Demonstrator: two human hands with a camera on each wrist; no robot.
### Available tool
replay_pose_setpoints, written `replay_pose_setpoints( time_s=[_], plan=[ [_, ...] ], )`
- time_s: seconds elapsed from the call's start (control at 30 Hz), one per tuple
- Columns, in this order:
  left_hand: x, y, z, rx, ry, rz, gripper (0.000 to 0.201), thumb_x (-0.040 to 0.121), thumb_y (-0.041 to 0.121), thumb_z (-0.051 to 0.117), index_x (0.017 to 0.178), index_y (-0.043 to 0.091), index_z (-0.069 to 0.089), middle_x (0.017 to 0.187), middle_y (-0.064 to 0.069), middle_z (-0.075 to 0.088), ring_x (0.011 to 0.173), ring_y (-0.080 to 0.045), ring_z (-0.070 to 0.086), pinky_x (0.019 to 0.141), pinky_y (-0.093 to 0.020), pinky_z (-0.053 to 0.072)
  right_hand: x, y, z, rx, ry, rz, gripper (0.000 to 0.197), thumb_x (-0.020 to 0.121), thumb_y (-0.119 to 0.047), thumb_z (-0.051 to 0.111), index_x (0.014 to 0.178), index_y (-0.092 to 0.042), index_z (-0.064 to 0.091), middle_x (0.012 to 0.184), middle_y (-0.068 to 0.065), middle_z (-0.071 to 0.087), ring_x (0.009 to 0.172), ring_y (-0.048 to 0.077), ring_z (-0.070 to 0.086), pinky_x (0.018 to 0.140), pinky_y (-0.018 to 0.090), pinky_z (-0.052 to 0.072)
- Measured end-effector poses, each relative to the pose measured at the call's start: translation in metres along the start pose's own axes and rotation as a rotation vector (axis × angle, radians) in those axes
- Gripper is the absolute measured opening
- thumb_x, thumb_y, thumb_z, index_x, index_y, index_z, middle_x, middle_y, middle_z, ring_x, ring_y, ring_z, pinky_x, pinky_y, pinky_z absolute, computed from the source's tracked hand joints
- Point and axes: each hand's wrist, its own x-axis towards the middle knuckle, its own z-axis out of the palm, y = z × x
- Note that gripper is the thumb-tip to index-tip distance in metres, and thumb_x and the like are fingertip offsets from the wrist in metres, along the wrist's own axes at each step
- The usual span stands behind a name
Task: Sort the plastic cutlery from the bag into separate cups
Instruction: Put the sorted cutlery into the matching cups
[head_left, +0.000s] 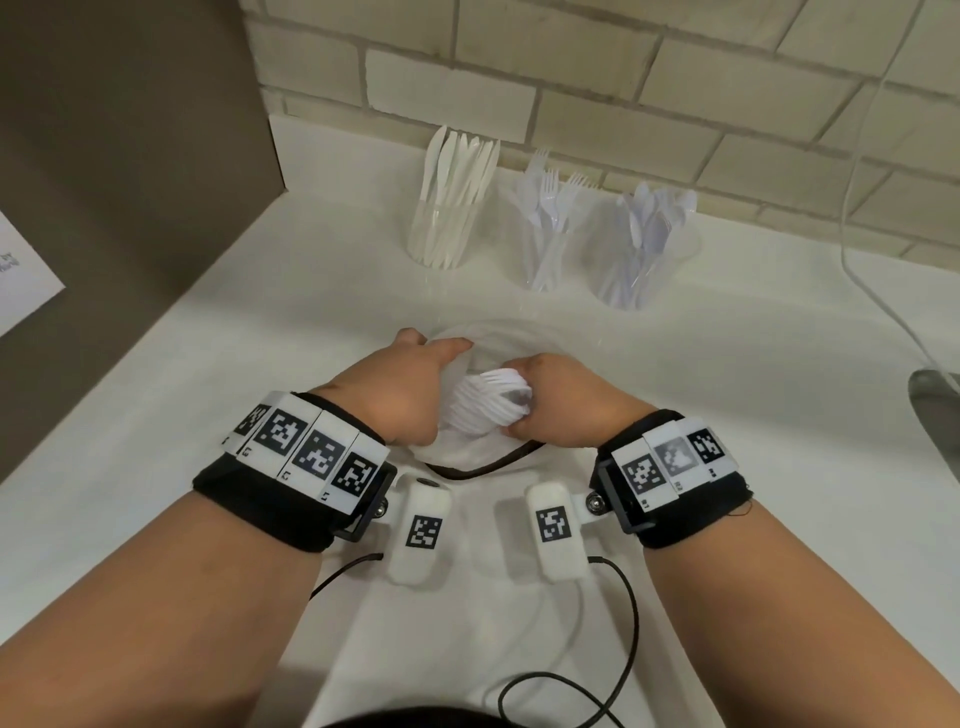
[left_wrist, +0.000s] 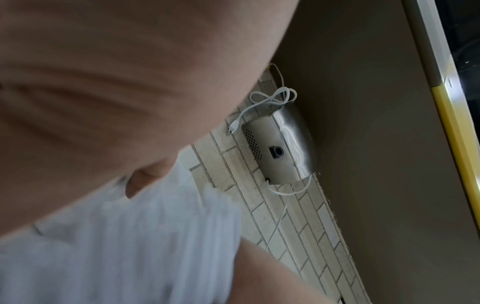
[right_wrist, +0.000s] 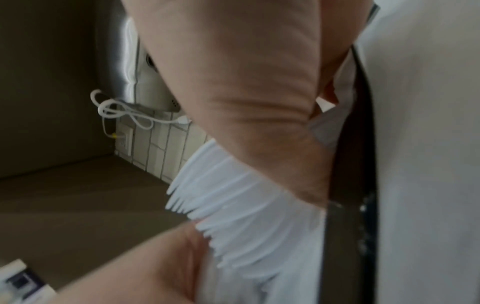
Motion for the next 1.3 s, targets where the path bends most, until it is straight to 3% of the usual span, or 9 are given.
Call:
replay_pose_setpoints(
  time_s=[0.13,0.4,0.53,0.67,0.93,1.03,1.1,1.2,1.3],
  plan=[
    [0.001,-0.001,0.001,-0.004,-0.004,0.003,0.099,0.071,0.002,0.063,0.148,0.040,0.014,0.143,-0.006,0.027,0.098,-0.023,0.059,0.082,-0.030,0.054,0.003,-0.003,0.008,-0.129,-0.048,-0.003,0.031,0.081,-0.035,0.064,0.108,-0.020,0.060,0.091,-0.004,0.057,0.089,0.021,0.061,0.072,0.029,0.046],
    [0.004,-0.004,0.002,-0.012,0.010,-0.008,0.099,0.071,0.002,0.063,0.148,0.041,0.015,0.141,-0.006,0.028,0.102,-0.025,0.058,0.080,-0.029,0.054,0.002,-0.003,0.007,-0.258,-0.128,-0.051,0.024,0.083,-0.022,0.062,0.104,-0.012,0.061,0.103,0.007,0.054,0.096,0.026,0.061,0.078,0.027,0.045],
    [0.004,-0.004,0.004,-0.011,0.008,0.005,0.098,0.071,0.003,0.063,0.147,0.041,0.014,0.140,-0.007,0.029,0.103,-0.026,0.058,0.087,-0.035,0.054,-0.002,-0.008,0.008,-0.308,-0.060,-0.018,0.012,0.089,-0.020,0.056,0.094,-0.017,0.046,0.110,0.007,0.057,0.100,0.027,0.059,0.088,0.032,0.040],
    [0.004,-0.005,0.003,-0.022,0.034,0.049,0.096,0.073,0.007,0.066,0.148,0.039,0.016,0.141,-0.006,0.028,0.108,-0.026,0.057,0.092,-0.034,0.050,-0.004,-0.008,0.009,-0.286,-0.099,0.007,0.023,0.089,-0.027,0.050,0.110,-0.019,0.056,0.111,-0.001,0.062,0.107,0.023,0.058,0.104,0.043,0.034],
    [0.005,-0.007,0.003,-0.068,0.050,0.087,0.096,0.072,0.009,0.068,0.147,0.041,0.017,0.143,-0.004,0.029,0.118,-0.022,0.052,0.097,-0.030,0.047,-0.002,-0.011,0.010,-0.251,-0.151,0.037,0.027,0.088,-0.030,0.053,0.112,-0.017,0.055,0.114,0.000,0.056,0.109,0.021,0.055,0.105,0.045,0.029],
    [0.001,-0.009,0.000,-0.013,0.018,0.056,0.097,0.072,0.006,0.065,0.147,0.043,0.016,0.150,-0.003,0.021,0.116,-0.023,0.054,0.091,-0.030,0.050,-0.004,-0.008,0.004,-0.169,-0.161,-0.015,0.031,0.090,-0.026,0.054,0.119,-0.016,0.055,0.116,0.004,0.061,0.108,0.024,0.058,0.099,0.037,0.040],
    [-0.003,-0.010,-0.003,0.031,-0.001,0.042,0.098,0.071,0.007,0.066,0.146,0.046,0.016,0.152,-0.001,0.018,0.117,-0.024,0.054,0.088,-0.030,0.052,-0.007,-0.005,-0.002,-0.043,-0.121,-0.055,0.030,0.090,-0.025,0.057,0.118,-0.014,0.058,0.109,0.004,0.064,0.099,0.023,0.060,0.085,0.025,0.047],
    [-0.007,-0.009,-0.005,0.046,-0.017,0.029,0.099,0.070,0.005,0.066,0.147,0.044,0.016,0.150,-0.001,0.022,0.112,-0.023,0.056,0.081,-0.027,0.052,-0.010,0.001,-0.009,0.152,-0.032,-0.056,0.028,0.085,-0.023,0.069,0.111,-0.014,0.062,0.092,-0.007,0.057,0.084,0.014,0.054,0.061,0.005,0.036],
    [-0.008,-0.007,-0.003,0.051,0.002,0.053,0.098,0.066,0.004,0.067,0.144,0.042,0.020,0.133,-0.001,0.035,0.093,-0.021,0.060,0.074,-0.030,0.055,-0.014,0.006,-0.008,0.497,0.103,-0.037,0.016,0.085,-0.022,0.071,0.098,-0.013,0.069,0.090,-0.004,0.069,0.088,0.018,0.064,0.077,0.014,0.049]
  ],
)
